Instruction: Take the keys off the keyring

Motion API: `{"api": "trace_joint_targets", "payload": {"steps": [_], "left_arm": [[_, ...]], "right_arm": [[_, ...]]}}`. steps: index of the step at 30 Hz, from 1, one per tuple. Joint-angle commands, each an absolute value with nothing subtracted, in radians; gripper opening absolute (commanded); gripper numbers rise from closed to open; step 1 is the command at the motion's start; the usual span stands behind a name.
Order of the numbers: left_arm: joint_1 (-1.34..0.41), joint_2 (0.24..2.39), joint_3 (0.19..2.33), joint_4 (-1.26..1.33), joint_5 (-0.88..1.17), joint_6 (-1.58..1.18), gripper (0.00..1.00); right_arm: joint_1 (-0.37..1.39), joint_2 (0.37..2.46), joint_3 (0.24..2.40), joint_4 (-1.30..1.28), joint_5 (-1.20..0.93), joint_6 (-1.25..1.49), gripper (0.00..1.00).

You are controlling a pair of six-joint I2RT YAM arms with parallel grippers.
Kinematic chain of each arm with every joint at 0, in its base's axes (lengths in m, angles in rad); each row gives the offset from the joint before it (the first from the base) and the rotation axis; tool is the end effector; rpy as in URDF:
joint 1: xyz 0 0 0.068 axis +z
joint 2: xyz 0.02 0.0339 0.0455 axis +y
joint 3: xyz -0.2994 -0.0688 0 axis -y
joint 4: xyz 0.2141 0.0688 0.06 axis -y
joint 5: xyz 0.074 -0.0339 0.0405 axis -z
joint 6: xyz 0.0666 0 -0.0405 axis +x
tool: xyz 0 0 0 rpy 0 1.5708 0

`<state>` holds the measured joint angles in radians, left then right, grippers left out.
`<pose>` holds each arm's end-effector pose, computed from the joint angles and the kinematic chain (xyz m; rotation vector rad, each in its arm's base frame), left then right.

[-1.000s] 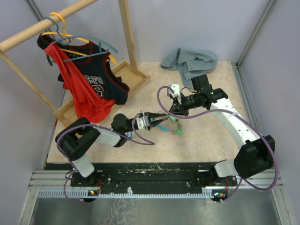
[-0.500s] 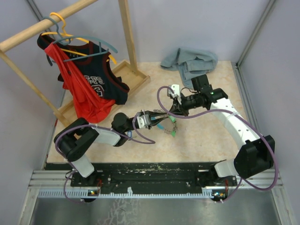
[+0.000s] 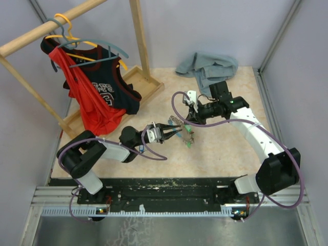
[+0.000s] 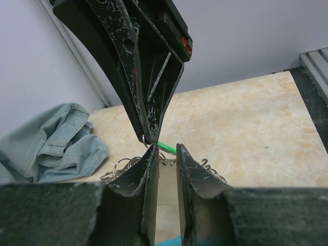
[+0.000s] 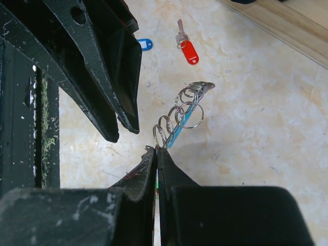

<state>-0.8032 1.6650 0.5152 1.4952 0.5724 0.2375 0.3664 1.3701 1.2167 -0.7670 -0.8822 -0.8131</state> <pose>0.1912 -0.2501 0.2847 1.0540 0.8079 -0.8325 0.2164 0.1381 0.3409 -1.5126 1.6314 0.8474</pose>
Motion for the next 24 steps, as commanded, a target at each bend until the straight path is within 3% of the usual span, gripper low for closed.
{"api": "trace_joint_targets", "payload": {"steps": [1,24], "left_arm": [[-0.813,1.636,0.522,1.515,0.560,0.210,0.25],[-0.840,1.643,0.585,1.339,0.451,0.252,0.25]], "right_arm": [[0.378,1.366,1.242,-0.713,-0.920,-0.789,0.00],[0.377,1.350,1.284,-0.740,-0.929,-0.762,0.00]]}}
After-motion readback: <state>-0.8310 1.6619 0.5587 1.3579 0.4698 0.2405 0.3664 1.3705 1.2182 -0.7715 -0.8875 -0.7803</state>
